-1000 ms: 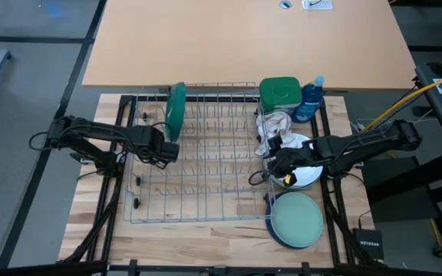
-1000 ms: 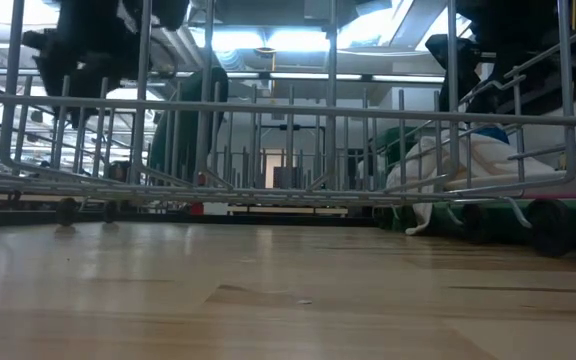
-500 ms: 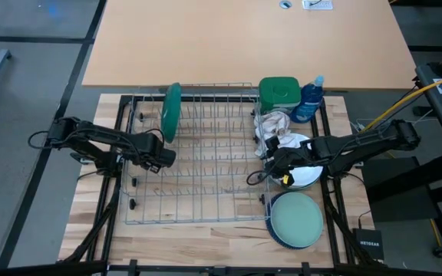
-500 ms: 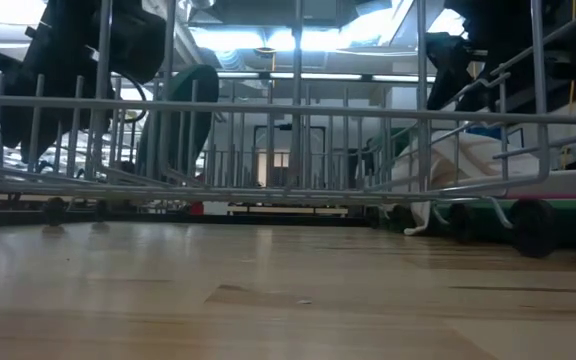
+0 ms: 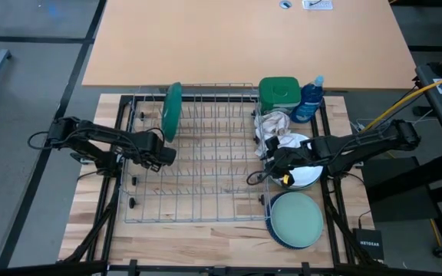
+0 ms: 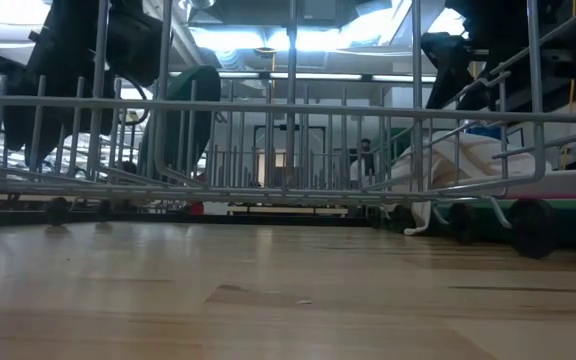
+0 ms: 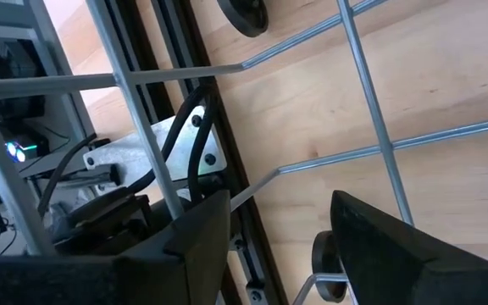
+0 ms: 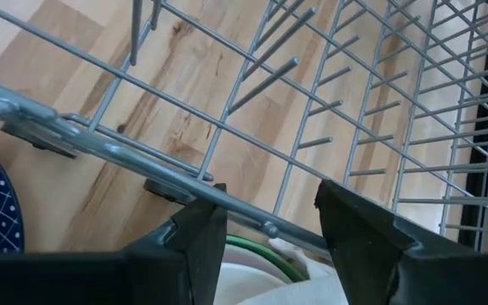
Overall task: Sort dishes
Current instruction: Adjust the dishwasher rack
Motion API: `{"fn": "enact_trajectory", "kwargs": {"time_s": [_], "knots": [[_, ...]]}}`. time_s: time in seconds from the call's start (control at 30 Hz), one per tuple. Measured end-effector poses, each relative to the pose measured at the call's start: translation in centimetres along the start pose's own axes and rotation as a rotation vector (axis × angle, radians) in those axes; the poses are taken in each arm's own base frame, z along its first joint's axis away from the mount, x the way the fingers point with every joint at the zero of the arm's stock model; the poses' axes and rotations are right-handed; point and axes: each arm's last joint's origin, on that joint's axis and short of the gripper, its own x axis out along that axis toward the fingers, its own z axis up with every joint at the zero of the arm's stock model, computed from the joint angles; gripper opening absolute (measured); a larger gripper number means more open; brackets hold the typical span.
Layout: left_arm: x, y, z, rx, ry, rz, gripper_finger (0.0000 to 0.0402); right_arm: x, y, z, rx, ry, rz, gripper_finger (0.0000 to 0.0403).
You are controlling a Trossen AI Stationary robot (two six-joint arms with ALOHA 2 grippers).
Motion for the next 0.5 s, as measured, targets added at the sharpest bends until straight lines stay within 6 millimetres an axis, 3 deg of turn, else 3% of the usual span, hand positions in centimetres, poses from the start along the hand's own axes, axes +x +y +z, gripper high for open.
{"fn": "enact_trajectory", "kwargs": {"time_s": [0.3,0.5], "knots": [[0.03,-0.01,0.01,0.004,-0.003,0.002,0.0195,-0.22,-0.09,0.12,-0.140,-0.030,-0.024,0.0186],[0.03,0.01,0.01,0.008,-0.004,0.004,0.0195,-0.11,-0.08,0.10,-0.385,-0.020,-0.028,0.0186]]}}
